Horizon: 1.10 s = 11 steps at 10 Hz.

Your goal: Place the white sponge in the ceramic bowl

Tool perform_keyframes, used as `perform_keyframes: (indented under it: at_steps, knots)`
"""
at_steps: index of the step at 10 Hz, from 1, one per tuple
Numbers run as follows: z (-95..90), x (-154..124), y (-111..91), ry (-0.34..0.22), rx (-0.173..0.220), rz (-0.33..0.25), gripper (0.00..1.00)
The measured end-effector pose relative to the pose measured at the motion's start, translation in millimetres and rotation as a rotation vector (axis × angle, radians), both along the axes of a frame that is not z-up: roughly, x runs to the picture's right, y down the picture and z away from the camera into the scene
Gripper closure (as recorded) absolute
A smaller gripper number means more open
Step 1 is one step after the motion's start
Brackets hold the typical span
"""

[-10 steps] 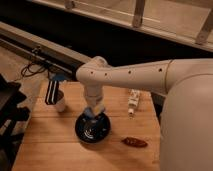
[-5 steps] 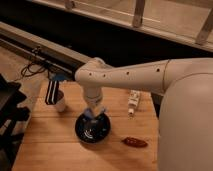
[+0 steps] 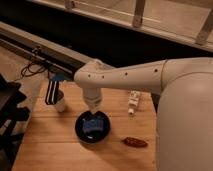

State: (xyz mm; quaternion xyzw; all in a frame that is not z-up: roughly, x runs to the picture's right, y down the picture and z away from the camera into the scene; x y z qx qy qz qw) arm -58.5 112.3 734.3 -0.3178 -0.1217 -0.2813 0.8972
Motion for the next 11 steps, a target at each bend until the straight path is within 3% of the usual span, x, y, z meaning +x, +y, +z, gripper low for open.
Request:
perform_keyframes:
  at_steps: [4,7,11]
  knots:
    - [2.9,11,3,0.014,-0.004,0.01,0.88]
    - [5.1,-4,6,0.022,-0.008,0.013,0.88]
    - [8.1,-2,12,0.04,-0.016,0.021,0.88]
